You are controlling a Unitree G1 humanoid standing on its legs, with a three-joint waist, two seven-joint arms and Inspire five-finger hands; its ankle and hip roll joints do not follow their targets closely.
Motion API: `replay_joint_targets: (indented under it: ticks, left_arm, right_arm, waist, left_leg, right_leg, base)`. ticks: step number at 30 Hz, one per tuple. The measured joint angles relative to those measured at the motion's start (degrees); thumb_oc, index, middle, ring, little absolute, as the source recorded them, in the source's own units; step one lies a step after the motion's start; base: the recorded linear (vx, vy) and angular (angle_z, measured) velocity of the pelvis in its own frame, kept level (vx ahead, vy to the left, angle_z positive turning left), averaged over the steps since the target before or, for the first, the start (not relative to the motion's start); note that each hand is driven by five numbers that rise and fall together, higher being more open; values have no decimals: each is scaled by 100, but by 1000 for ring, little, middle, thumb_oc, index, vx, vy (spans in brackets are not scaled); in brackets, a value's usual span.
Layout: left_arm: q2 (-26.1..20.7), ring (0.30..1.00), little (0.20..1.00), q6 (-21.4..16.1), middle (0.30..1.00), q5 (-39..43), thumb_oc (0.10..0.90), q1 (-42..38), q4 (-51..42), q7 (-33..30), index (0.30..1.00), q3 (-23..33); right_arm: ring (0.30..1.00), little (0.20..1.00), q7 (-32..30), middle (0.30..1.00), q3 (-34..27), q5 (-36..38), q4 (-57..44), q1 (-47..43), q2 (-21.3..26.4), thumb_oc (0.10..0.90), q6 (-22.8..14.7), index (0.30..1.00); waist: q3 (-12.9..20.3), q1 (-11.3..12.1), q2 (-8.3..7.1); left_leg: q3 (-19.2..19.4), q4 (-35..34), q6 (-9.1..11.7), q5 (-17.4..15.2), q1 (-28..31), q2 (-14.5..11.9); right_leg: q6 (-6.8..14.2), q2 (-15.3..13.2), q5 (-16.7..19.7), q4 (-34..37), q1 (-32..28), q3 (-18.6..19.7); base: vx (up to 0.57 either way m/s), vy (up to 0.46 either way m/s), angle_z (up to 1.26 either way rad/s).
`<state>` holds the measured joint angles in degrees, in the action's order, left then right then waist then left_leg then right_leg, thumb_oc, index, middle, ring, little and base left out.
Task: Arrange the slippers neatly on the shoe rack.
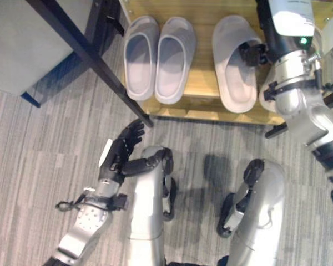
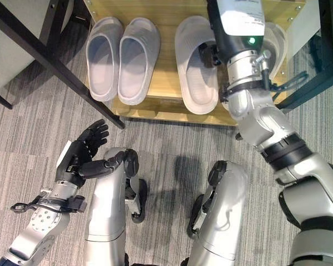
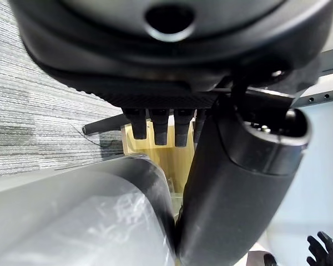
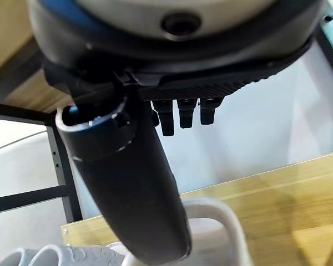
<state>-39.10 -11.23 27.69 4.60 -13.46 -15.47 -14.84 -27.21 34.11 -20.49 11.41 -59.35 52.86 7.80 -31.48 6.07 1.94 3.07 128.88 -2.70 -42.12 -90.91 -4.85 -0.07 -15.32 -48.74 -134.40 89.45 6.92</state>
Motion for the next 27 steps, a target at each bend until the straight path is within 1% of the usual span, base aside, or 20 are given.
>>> replay_joint_targets:
  ticks: [2,4,6,9,14,18,19,21,22,25,27]
  left_arm:
    - [16,900,900,3,900,-46,800,61,-14,8,900,59]
    - [108,900,900,4,900,-129,800,126,-22,12,900,165]
    - [185,900,900,14,900,-137,800,158,-17,12,900,220]
    - [190,900,900,16,900,-136,800,206,-27,13,900,221]
    - [197,900,900,20,900,-136,800,235,-34,32,900,265]
    - [198,900,900,34,900,-136,800,242,-33,93,900,298]
    - [197,900,900,34,900,-136,800,243,-32,96,900,298]
    - [197,900,900,33,900,-136,800,242,-33,108,900,298]
    - [197,900,900,33,900,-136,800,243,-32,111,900,298]
    - [194,900,900,15,900,-136,800,257,-32,114,900,313]
    - [192,900,900,-7,900,-136,800,267,-30,114,900,330]
  right_arm:
    - [900,900,65,900,-165,3,-286,239,106,800,-10,900]
    - [900,900,146,900,-166,46,-505,333,266,800,-66,900]
    - [900,900,206,900,-166,62,-521,333,399,800,-157,900]
    - [900,900,337,900,-165,194,-522,332,509,800,-181,900]
    - [900,900,452,900,-164,779,-727,377,573,800,-311,900]
    - [900,900,605,900,-152,1361,-1201,566,610,800,-622,900]
    - [900,900,635,900,-132,1547,-1334,581,627,800,-653,900]
    - [900,900,724,900,-116,1894,-1581,587,677,800,-861,900]
    - [900,900,737,900,-101,1953,-1630,579,707,800,-905,900]
    - [900,900,817,900,68,2312,-1851,487,905,800,-1138,900]
    - [900,900,849,900,335,2358,-1847,300,1018,800,-1171,900]
  waist:
    - [-1,-30,-2]
    - [0,-85,-3]
    - [-1,-114,-5]
    - [0,-117,-8]
    - [0,-129,-9]
    - [1,-133,-12]
    - [1,-133,-13]
    - [3,-124,-24]
    - [4,-122,-27]
    - [16,-118,-84]
    - [13,-115,-131]
  left_leg:
    - [0,0,19,-10,-2,1]
    - [1,1,36,-17,0,1]
    - [-2,1,45,-21,1,1]
    - [-12,1,50,-24,1,-1]
    - [-12,3,52,-25,1,-6]
    - [-13,2,54,-26,1,-6]
    - [-13,3,54,-26,0,-6]
    - [-14,3,55,-26,0,-6]
    - [-14,3,55,-26,-1,-6]
    - [-14,2,57,-27,2,-7]
    - [-17,3,62,-30,7,-9]
  right_leg:
    - [-2,1,-13,-1,4,0]
    - [0,1,-14,-1,7,0]
    - [-7,2,-17,-2,10,-3]
    - [-29,1,-27,-4,10,-12]
    - [-29,1,-28,-4,11,-15]
    - [-29,1,-28,-4,12,-14]
    - [-29,2,-28,-4,13,-15]
    - [-42,-1,-34,-4,12,-15]
    - [-41,-2,-35,-4,12,-16]
    - [-41,-2,-35,-4,13,-16]
    - [-41,-2,-35,-6,11,-17]
  base:
    - [0,0,0]
    - [0,0,0]
    - [0,0,0]
    - [0,0,0]
    - [0,0,0]
    - [0,0,0]
    - [0,0,0]
    - [0,0,0]
    - [0,0,0]
    - [0,0,0]
    - [0,0,0]
